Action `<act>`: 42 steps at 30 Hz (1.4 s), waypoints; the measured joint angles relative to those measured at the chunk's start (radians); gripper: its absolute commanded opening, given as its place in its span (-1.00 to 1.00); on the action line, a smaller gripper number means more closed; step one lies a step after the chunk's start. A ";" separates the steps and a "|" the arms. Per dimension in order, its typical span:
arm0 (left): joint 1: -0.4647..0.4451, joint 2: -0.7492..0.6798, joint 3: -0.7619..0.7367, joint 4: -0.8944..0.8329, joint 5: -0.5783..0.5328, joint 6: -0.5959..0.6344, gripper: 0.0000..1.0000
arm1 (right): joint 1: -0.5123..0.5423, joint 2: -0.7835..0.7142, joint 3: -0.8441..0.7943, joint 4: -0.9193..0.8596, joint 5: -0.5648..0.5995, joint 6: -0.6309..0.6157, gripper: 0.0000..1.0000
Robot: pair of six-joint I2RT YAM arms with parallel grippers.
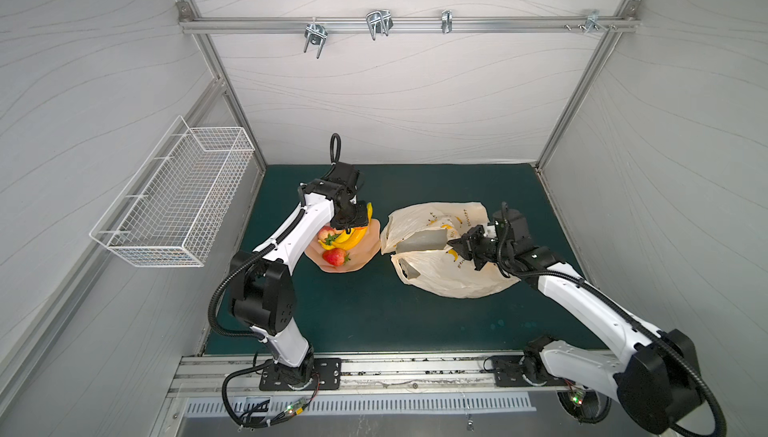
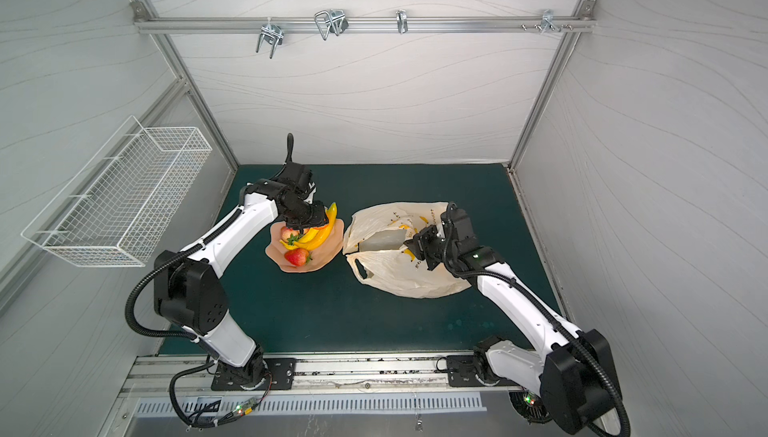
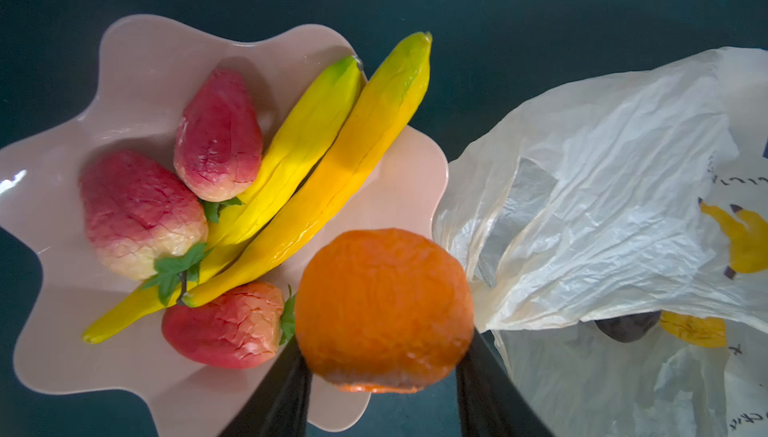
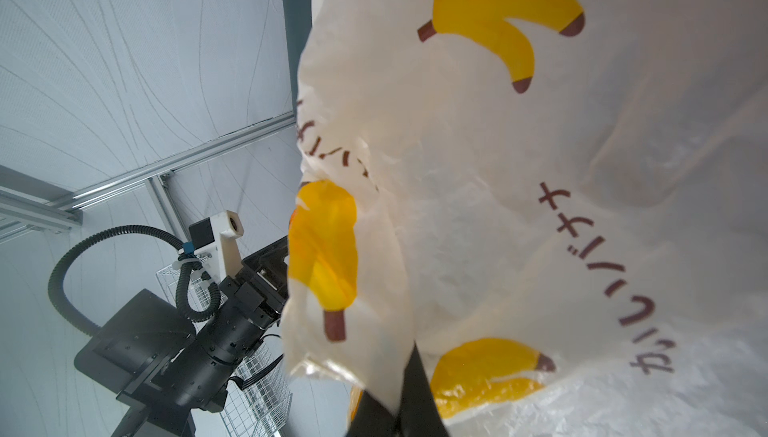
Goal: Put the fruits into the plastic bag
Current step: 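Lift the orange with the left gripper and carry it toward the bag opening, then lower the orange into the bag with the left gripper and open it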
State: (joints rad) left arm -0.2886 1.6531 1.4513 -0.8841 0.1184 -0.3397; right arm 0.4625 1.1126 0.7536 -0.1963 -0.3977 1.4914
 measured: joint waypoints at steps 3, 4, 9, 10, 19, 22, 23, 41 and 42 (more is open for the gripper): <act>0.000 -0.034 -0.037 0.027 0.048 0.000 -0.50 | 0.000 0.000 0.000 0.000 0.000 0.000 -1.00; 0.000 -0.046 -0.051 0.036 0.064 0.001 -0.51 | 0.000 0.000 0.000 0.000 0.000 0.000 -1.00; -0.011 -0.109 -0.133 0.082 0.138 0.012 -0.54 | 0.000 0.000 0.000 0.000 0.000 0.000 -1.00; -0.016 -0.121 -0.150 0.092 0.153 0.016 -0.55 | 0.000 0.000 0.000 0.000 0.000 0.000 -1.00; -0.093 -0.180 -0.256 0.135 0.267 0.067 -0.59 | 0.001 -0.015 0.000 -0.008 0.005 0.000 -1.00; -0.113 -0.180 -0.257 0.138 0.280 0.079 -0.59 | 0.002 -0.020 0.000 -0.008 0.007 0.000 -1.00; -0.119 -0.180 -0.257 0.142 0.282 0.081 -0.59 | 0.003 -0.021 0.000 -0.008 0.008 0.000 -1.00; -0.215 -0.102 -0.253 0.219 0.315 0.060 -0.63 | 0.014 -0.029 0.000 -0.015 0.023 0.001 -1.00; -0.230 -0.100 -0.251 0.224 0.320 0.059 -0.63 | 0.014 -0.029 0.000 -0.015 0.023 0.001 -1.00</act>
State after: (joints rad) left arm -0.5182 1.5536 1.2003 -0.6605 0.4389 -0.2810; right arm 0.4767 1.0836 0.7532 -0.2111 -0.3748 1.4921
